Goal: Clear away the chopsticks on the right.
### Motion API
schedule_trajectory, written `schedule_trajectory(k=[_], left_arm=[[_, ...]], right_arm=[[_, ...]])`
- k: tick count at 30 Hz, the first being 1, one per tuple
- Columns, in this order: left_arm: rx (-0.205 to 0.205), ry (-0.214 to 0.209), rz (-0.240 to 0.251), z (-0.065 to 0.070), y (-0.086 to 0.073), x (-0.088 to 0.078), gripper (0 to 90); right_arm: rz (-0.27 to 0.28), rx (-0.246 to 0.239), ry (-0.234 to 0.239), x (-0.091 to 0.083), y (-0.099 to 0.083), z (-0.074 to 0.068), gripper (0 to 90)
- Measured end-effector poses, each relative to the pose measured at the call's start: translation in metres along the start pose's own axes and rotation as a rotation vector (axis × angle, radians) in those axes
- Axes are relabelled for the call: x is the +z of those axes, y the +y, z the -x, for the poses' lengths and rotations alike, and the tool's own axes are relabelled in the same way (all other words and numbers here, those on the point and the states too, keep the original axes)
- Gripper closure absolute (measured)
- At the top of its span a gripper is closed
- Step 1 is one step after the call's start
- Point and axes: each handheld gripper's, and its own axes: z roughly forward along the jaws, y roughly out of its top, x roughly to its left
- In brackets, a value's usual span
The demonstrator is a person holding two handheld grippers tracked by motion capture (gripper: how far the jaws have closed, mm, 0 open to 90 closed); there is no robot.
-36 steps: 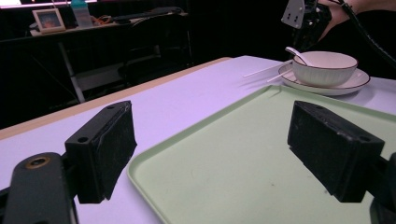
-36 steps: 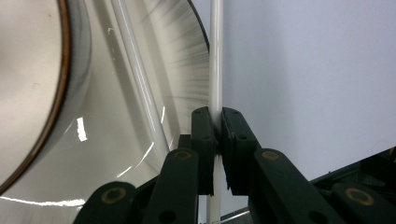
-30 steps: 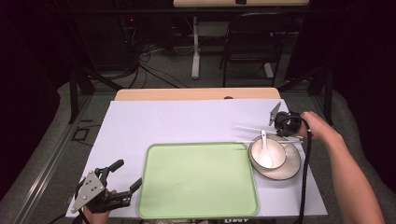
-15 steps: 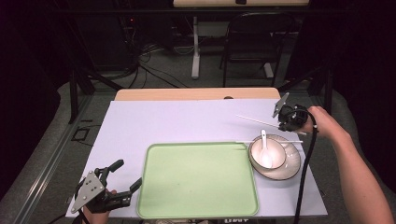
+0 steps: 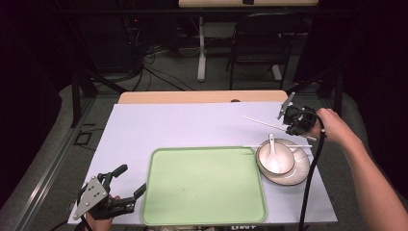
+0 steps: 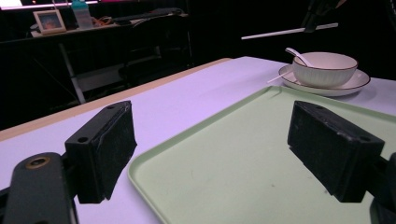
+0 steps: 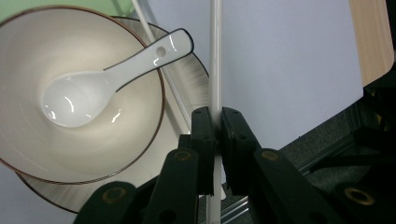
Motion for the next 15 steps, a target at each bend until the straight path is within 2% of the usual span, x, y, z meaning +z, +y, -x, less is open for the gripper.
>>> schedule_trajectory(k=[3,5,6,9,10,11,15], left_arm=[[0.000,0.000,0.000,0.000,0.000,0.000,15.2],[0.001,-0.001,-0.002,0.000,0.000,0.000,15.2],[0.001,-0.001,-0.002,0.000,0.000,0.000,15.2],[0.000,0.000,-0.001,0.000,0.000,0.000,15.2],[0.000,0.000,-0.001,0.000,0.000,0.000,15.2],[0.000,-0.001,-0.001,0.000,0.000,0.000,15.2],[0.000,0.000,-0.004,0.000,0.000,0.000,15.2]], right_arm=[[-0.004,0.025,0.005,-0.004,0.002,-0.003,83.9],[0.009,0.068,0.015,-0.008,0.004,-0.009,83.9],[0.009,0.068,0.015,-0.008,0.004,-0.009,83.9],[0.012,0.116,0.018,-0.013,0.007,-0.018,84.0],[-0.018,0.132,0.022,-0.016,0.009,-0.020,83.9],[0.004,0.151,0.012,-0.015,0.010,-0.023,84.0],[-0.005,0.225,0.004,-0.020,0.014,-0.034,84.0]])
